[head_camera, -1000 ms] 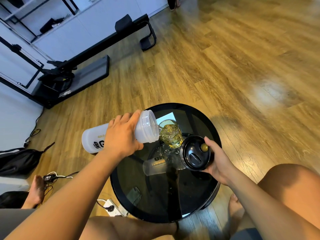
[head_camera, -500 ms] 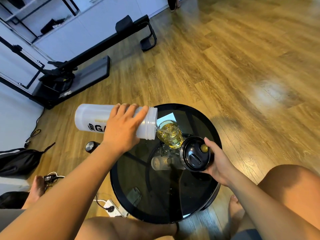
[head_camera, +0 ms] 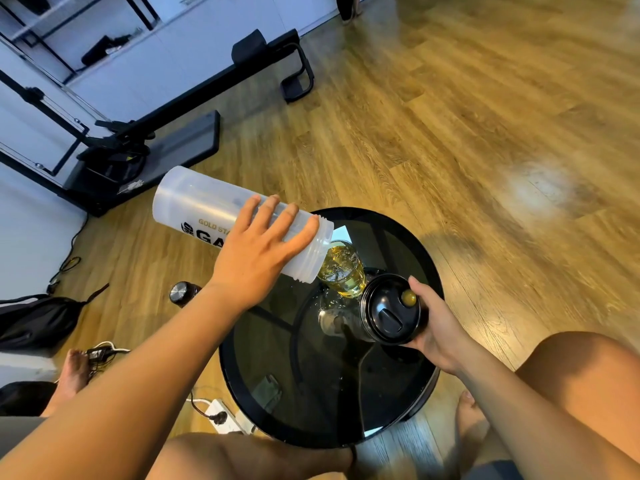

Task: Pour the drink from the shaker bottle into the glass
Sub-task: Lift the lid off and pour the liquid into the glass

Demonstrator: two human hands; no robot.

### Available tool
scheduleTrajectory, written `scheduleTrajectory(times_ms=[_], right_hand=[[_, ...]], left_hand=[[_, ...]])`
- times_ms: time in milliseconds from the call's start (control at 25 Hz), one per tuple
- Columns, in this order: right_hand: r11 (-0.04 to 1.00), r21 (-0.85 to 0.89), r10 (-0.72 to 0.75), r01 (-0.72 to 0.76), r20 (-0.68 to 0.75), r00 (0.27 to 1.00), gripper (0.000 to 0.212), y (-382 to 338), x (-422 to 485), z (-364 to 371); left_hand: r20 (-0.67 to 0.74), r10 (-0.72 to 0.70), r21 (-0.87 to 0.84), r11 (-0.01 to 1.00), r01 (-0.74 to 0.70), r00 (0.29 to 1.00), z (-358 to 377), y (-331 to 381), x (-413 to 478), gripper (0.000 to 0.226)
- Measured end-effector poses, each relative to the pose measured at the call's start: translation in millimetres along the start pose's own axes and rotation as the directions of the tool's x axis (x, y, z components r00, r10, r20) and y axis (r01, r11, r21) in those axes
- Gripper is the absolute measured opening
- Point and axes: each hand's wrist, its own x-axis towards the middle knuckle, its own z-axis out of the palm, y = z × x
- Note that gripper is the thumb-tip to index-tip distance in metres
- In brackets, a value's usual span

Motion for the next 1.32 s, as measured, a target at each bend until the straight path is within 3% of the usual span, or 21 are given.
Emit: scheduleTrajectory(times_ms=[200,520,880,1040,1160,1240,1320], right_hand=[[1.000,-0.002,0.003,-0.003,0.003,1.000,0.080,-0.2,0.4,0.0],[1.000,-0.007,0.007,-0.007,0.003,1.000,0.081,0.2,-0.3,1.0],[1.000,-0.008,0.017,-0.017,-0.019,1.000,0.084,0.8,-1.0,1.3],[1.000,-0.009,0.016,-0.016,-0.033,0.999,0.082,-0.3,-3.7,3.5],[1.000,0.003,0.031,-0.031,-0.041,0.999,0.081,-0.3,-4.8,3.3],[0.998,0.019,0.053,-0.053,-0.021,0.998,0.080,1.0,-6.4,3.1],[0.998,0.025,0.063,-0.064,0.017,0.998,0.076,2.9,-9.9,2.7]], left_hand=[[-0.002,-0.036,-0.040,0.999,0.035,0.999,7.5,-0.1,-4.4,0.090],[-0.004,-0.238,-0.195,0.953,0.233,0.971,19.4,5.4,-19.0,0.098],[0.102,-0.432,-0.503,0.755,0.421,0.896,29.0,26.3,-33.1,0.094],[0.171,-0.655,-0.828,0.310,0.468,0.736,32.5,37.4,-46.7,0.091],[0.319,-0.798,-0.865,-0.024,0.501,0.512,30.1,67.8,-68.9,0.100],[0.381,-0.818,-0.878,-0.174,0.445,0.431,32.7,90.3,-82.8,0.104],[0.417,-0.810,-0.879,-0.245,0.408,0.412,34.8,110.8,-91.4,0.104]])
